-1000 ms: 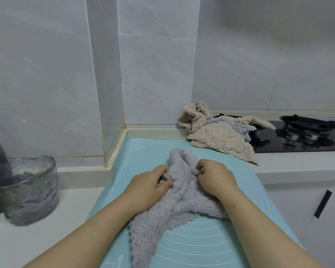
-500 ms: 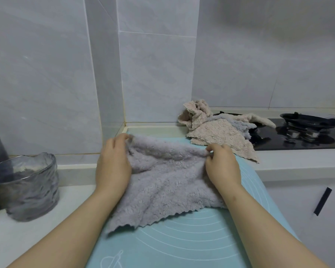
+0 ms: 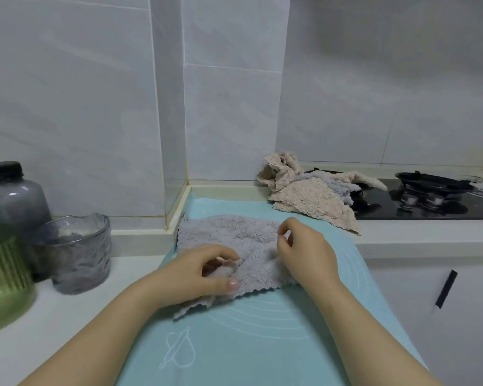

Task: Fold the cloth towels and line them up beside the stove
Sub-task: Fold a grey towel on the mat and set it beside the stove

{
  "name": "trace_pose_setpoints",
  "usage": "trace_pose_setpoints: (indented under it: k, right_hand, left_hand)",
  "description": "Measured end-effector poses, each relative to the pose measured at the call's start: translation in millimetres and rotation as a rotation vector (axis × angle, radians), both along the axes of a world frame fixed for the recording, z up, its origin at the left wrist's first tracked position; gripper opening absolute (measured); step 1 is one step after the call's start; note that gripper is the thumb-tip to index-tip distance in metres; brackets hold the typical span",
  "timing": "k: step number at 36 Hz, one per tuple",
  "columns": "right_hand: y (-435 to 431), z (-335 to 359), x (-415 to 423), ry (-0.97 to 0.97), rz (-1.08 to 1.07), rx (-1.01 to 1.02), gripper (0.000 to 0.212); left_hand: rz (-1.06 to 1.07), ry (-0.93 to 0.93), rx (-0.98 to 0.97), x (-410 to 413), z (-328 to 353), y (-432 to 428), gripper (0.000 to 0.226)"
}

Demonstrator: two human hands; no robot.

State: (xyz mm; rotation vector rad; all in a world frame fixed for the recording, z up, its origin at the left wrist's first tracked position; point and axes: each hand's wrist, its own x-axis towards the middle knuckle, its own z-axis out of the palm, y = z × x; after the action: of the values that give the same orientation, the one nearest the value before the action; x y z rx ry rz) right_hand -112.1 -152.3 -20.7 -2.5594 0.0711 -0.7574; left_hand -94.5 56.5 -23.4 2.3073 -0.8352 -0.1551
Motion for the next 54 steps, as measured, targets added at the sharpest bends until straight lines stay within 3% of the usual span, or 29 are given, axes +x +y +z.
trace_pose_setpoints:
  k: [3, 5, 8, 12, 17, 21, 24, 27, 30, 31, 33, 39, 41, 44, 46, 51, 54]
  right_hand:
    - [5.8, -8.7, -25.8, 0.049, 0.075, -0.033, 0.012]
    - [5.7, -16.4, -36.6, 0.059, 0.107, -0.053, 0.01]
    - [6.8, -23.0, -43.2, 0.057, 0.168, -0.061, 0.006]
    - [12.2, -27.5, -45.9, 0.145, 0.192, -0.206, 0.038]
    - [14.2, -25.7, -45.4, 0.095, 0.072, -0.305, 0.047]
    - [14.5, -29.3, -40.3, -0.08, -0.067, -0.373, 0.037]
    - [13.8, -32.5, -35.2, -0.189, -0.155, -0.437, 0.033]
    - [11.7, -35.0, -32.7, -0.25, -0.191, -0.444, 0.028]
    - [10.8, -36.9, -32.9, -0.31, -0.218, -0.471, 0.005]
    - [10.8, -37.0, -32.8, -0.33, -0.227, -0.471, 0.009]
    - [11.7, -36.8, -33.5, -0.37, -0.206, -0.436, 0.02]
    - [7.3, -31.1, -46.7, -0.5, -0.098, -0.248, 0.005]
    - [1.9, -25.4, -57.9, -0.459, -0.046, -0.265, 0.012]
    - [-4.4, -15.8, -79.2, -0.114, 0.122, -0.349, 0.026]
    - [-19.0, -18.3, -84.5, 0.008, 0.219, -0.378, 0.031]
    - [-39.6, -23.2, -88.0, -0.057, 0.222, -0.587, 0.019]
    - [-43.5, -21.1, -91.9, -0.034, 0.211, -0.543, 0.015]
  left_hand:
    - [-0.07, -0.034, 0.157, -14.7, -8.4, 16.2, 0.057]
    - [-0.044, -0.072, 0.178, -21.7, -13.0, 23.1, 0.046]
    - [0.053, -0.191, 0.049, -25.4, -15.9, 24.5, 0.043]
    - [0.179, -0.335, -0.044, -27.2, -21.5, 19.1, 0.035]
    - [0.294, -0.421, -0.177, -26.8, -23.3, 18.8, 0.01]
    - [0.317, -0.351, -0.321, -31.5, -22.7, 13.7, 0.017]
    - [0.283, -0.349, -0.266, -33.9, -21.7, 12.3, 0.021]
    - [0.279, -0.383, -0.224, -34.3, -20.8, 13.1, 0.009]
    - [0.294, -0.41, -0.215, -36.0, -21.3, 13.2, 0.003]
    - [0.301, -0.417, -0.219, -36.8, -21.3, 13.2, 0.003]
    - [0.315, -0.427, -0.217, -39.3, -21.1, 15.0, 0.005]
    - [0.344, -0.456, -0.128, -47.0, -21.6, 17.4, 0.011]
    - [0.342, -0.471, -0.104, -48.7, -22.1, 16.2, 0.013]
    - [0.326, -0.473, -0.049, -51.3, -21.4, 16.8, 0.017]
    - [0.321, -0.463, -0.019, -52.8, -19.5, 17.4, 0.019]
    - [0.287, -0.458, 0.061, -63.3, -18.0, 24.2, 0.024]
    - [0.302, -0.454, 0.046, -71.5, -15.2, 34.4, 0.026]
